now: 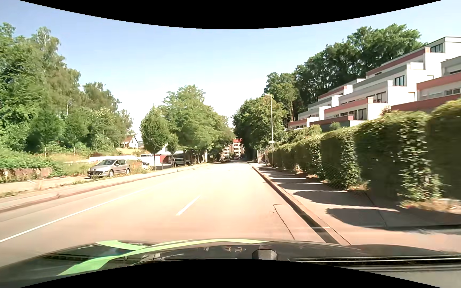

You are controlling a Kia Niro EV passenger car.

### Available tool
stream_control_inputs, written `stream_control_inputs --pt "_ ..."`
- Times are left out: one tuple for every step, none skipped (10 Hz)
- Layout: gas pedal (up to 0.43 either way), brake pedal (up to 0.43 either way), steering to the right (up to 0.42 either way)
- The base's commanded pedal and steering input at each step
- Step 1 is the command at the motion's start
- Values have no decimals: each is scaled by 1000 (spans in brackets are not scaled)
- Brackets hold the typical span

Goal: Follow the waypoints while adhering to traffic rules and regulations

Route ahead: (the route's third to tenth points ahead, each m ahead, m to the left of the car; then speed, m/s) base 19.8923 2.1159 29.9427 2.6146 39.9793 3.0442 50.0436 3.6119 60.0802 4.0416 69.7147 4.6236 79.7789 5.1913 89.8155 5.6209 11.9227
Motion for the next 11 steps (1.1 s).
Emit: stream_control_inputs --pt "87 0 -8" --pt "87 0 -8" --pt "87 0 -8" --pt "87 0 -7" --pt "87 0 -5" --pt "87 0 -4" --pt "87 0 -3" --pt "87 0 -3" --pt "87 0 -3" --pt "87 0 -3" --pt "87 0 -3"
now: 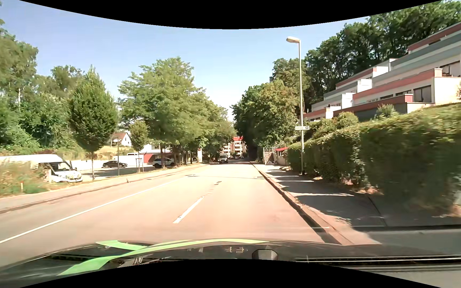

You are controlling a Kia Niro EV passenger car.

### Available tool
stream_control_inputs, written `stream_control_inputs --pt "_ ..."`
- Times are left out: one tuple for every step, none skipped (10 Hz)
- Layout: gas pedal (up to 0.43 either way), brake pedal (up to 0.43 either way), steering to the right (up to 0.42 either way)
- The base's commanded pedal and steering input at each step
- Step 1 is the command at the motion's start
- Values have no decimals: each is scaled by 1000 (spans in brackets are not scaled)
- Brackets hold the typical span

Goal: Follow the waypoints while adhering to traffic rules and regulations

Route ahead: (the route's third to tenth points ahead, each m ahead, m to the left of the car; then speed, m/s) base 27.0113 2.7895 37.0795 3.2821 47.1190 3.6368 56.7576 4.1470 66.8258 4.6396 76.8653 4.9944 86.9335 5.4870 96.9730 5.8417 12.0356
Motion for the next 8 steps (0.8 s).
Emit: stream_control_inputs --pt "79 0 -3" --pt "79 0 -3" --pt "79 0 -3" --pt "79 0 -3" --pt "79 0 -3" --pt "79 0 -3" --pt "47 0 -3" --pt "39 0 -3"
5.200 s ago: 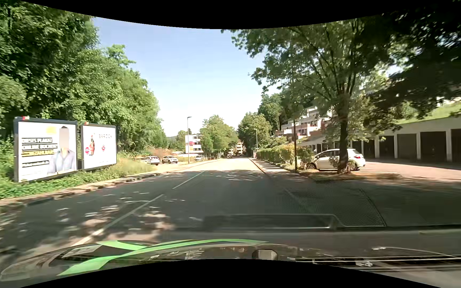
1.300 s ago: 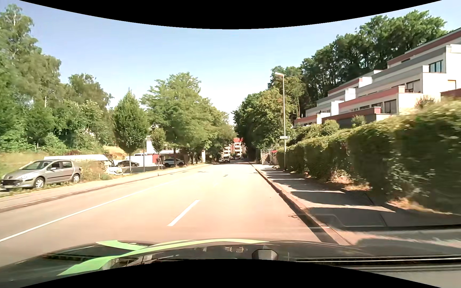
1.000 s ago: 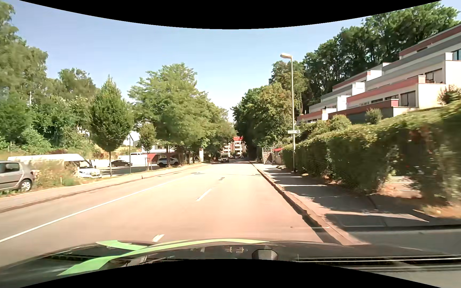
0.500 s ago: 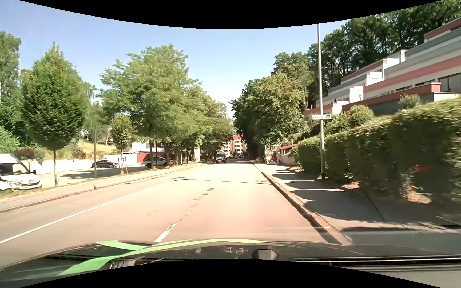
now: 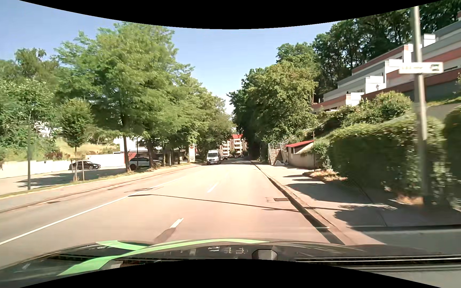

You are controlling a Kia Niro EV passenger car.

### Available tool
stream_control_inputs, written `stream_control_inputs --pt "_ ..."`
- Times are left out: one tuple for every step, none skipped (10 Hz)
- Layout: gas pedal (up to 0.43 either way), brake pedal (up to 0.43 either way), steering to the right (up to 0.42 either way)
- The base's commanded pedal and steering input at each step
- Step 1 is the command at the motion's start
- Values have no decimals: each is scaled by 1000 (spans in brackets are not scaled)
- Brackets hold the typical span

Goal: Follow the waypoints while adhering to traffic rules and regulations

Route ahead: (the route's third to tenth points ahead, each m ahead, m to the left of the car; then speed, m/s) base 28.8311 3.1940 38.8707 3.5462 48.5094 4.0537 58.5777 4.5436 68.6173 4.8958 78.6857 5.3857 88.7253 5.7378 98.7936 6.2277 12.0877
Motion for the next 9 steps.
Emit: stream_control_inputs --pt "39 0 -3" --pt "39 0 -1" --pt "39 0 -1" --pt "39 0 -1" --pt "39 0 -1" --pt "39 0 -1" --pt "39 0 0" --pt "39 0 0" --pt "39 0 0"
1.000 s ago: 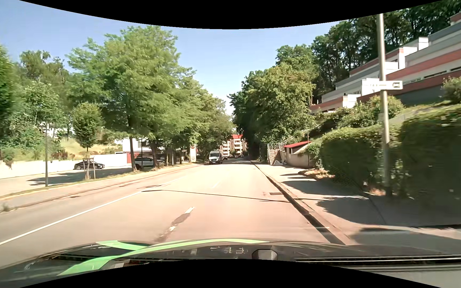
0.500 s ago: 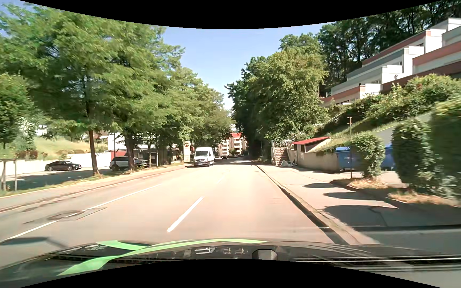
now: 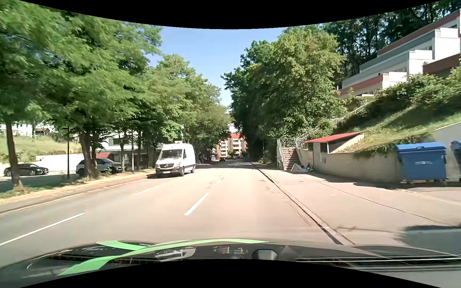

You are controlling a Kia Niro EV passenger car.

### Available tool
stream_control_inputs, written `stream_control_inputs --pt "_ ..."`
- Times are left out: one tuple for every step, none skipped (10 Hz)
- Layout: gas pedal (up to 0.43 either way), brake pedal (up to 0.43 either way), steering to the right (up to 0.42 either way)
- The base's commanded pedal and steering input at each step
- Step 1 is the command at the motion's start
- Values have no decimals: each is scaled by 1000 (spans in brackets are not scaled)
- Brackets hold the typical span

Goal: Follow the waypoints while adhering to traffic rules and regulations

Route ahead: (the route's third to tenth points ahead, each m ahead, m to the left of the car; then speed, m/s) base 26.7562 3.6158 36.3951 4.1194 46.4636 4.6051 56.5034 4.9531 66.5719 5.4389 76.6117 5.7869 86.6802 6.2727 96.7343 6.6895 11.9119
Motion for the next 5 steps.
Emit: stream_control_inputs --pt "39 0 0" --pt "39 0 0" --pt "39 0 -1" --pt "39 0 -1" --pt "39 0 -2"
